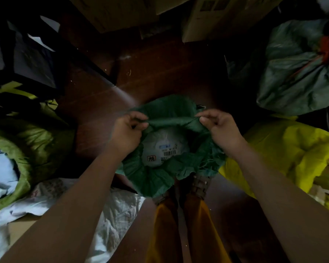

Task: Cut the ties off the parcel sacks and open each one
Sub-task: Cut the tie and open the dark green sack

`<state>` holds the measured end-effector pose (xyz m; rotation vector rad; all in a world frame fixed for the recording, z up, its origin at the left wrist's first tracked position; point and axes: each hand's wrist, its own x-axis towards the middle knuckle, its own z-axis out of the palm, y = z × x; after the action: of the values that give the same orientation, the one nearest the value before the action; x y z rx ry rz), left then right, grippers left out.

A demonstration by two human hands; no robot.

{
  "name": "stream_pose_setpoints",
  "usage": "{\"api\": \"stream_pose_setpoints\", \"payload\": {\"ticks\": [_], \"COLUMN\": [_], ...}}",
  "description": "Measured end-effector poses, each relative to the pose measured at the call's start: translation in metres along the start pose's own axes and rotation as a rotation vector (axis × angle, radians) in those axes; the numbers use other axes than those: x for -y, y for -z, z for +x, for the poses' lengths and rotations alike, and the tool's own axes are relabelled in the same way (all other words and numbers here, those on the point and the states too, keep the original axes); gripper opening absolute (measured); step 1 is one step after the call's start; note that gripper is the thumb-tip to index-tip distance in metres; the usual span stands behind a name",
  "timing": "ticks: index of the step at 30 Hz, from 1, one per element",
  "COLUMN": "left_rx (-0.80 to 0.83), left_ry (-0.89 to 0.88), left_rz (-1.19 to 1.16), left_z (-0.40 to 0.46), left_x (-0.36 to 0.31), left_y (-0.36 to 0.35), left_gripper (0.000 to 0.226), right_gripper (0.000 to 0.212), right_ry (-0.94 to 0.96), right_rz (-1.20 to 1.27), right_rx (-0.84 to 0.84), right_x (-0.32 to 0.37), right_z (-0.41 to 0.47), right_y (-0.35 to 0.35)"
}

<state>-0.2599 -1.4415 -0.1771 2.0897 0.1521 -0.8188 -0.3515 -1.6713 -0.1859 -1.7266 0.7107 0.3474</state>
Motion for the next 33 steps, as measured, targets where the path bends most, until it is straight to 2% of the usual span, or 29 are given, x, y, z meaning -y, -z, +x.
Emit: {"api": "stream_pose_setpoints", "payload": {"ticks": [2,4,7,8,10,12,15,18,21,23,26,29,33], "left_rx": [0.027,0.054,0.211,0.264,0.294,0.207,0.092,-0.035,-0.088,-0.089,-0.133,-0.141,-0.022], "left_ry": [0.109,0.165,0.301,0.302,0.166,-0.035,-0.172,-0.271,-0.395,-0.402,-0.306,-0.064,0.164], "left_rz": [-0.153,-0.178,-0.304,-0.281,-0.064,0.086,0.126,0.286,0.451,0.513,0.469,0.232,-0.231], "left_z": [0.001,0.000,-0.001,-0.003,-0.004,-0.003,-0.001,0.001,0.001,-0.001,-0.001,0.002,0.002], "left_x": [-0.001,-0.002,-0.001,-0.001,0.004,0.009,0.013,0.018,0.024,0.027,0.029,0.030,0.026], "left_y": [-0.002,-0.002,-0.001,0.000,0.001,0.000,0.002,0.008,0.013,0.014,0.009,0.001,-0.001], "left_gripper": [0.029,0.031,0.020,0.013,0.027,0.035,0.033,0.026,0.025,0.024,0.015,0.006,0.028], "right_gripper": [0.025,0.027,0.016,0.016,0.035,0.039,0.030,0.022,0.018,0.014,0.011,0.016,0.029], "right_ry": [-0.074,-0.150,-0.305,-0.350,-0.299,-0.174,0.042,0.197,0.302,0.315,0.223,0.078,-0.103], "right_rz": [0.118,0.141,0.285,0.358,0.292,0.112,-0.055,-0.170,-0.270,-0.311,-0.236,-0.140,0.122], "right_rx": [0.009,0.040,0.128,0.169,0.262,0.286,0.198,0.041,-0.052,-0.089,-0.083,-0.036,-0.032], "right_x": [-0.005,-0.010,-0.014,-0.016,-0.014,-0.010,-0.004,-0.003,-0.004,-0.009,-0.018,-0.026,-0.033], "right_z": [0.002,0.004,0.002,0.002,0.000,0.001,-0.001,-0.002,-0.001,0.000,-0.001,0.003,0.003], "right_y": [-0.002,-0.005,-0.006,-0.004,-0.001,-0.003,-0.007,-0.003,0.001,0.002,-0.001,-0.007,-0.011]}}
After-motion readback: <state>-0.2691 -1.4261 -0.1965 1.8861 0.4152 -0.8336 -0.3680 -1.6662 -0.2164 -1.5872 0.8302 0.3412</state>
